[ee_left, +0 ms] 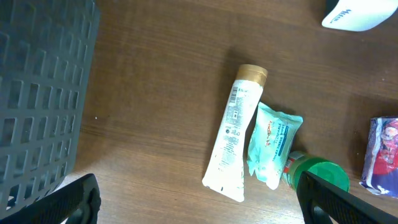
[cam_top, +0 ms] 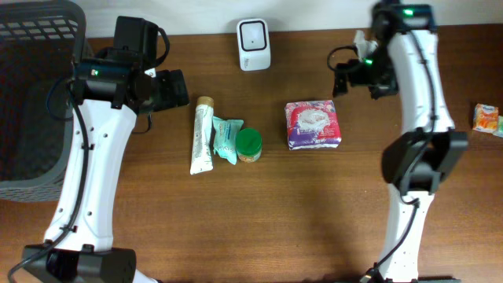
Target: Scan the item barcode
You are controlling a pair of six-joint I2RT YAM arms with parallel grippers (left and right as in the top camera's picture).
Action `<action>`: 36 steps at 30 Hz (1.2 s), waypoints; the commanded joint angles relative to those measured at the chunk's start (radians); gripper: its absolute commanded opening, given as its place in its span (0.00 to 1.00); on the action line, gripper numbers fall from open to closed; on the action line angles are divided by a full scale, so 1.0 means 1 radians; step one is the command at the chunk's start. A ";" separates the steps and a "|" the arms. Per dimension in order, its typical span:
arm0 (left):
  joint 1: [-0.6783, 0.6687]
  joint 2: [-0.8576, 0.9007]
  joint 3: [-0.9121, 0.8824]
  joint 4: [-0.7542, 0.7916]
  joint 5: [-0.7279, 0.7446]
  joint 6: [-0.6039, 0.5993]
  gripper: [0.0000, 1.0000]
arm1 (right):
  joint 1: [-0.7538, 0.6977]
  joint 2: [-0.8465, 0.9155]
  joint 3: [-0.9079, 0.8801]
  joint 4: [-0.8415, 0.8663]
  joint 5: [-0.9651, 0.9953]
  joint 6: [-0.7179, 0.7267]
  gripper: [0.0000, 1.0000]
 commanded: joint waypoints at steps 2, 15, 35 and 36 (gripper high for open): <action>-0.006 0.002 0.000 0.001 -0.007 0.005 0.99 | -0.111 -0.011 -0.248 0.107 -0.442 -0.224 1.00; -0.006 0.002 0.000 0.001 -0.007 0.005 0.99 | -0.077 -0.014 -0.652 0.469 -0.712 -0.143 0.25; -0.006 0.002 0.000 0.001 -0.006 0.005 0.99 | 0.064 -0.103 -0.113 0.150 0.492 0.370 0.04; -0.006 0.002 0.000 0.001 -0.007 0.005 0.99 | 0.093 -0.103 -0.111 0.130 0.612 0.393 0.04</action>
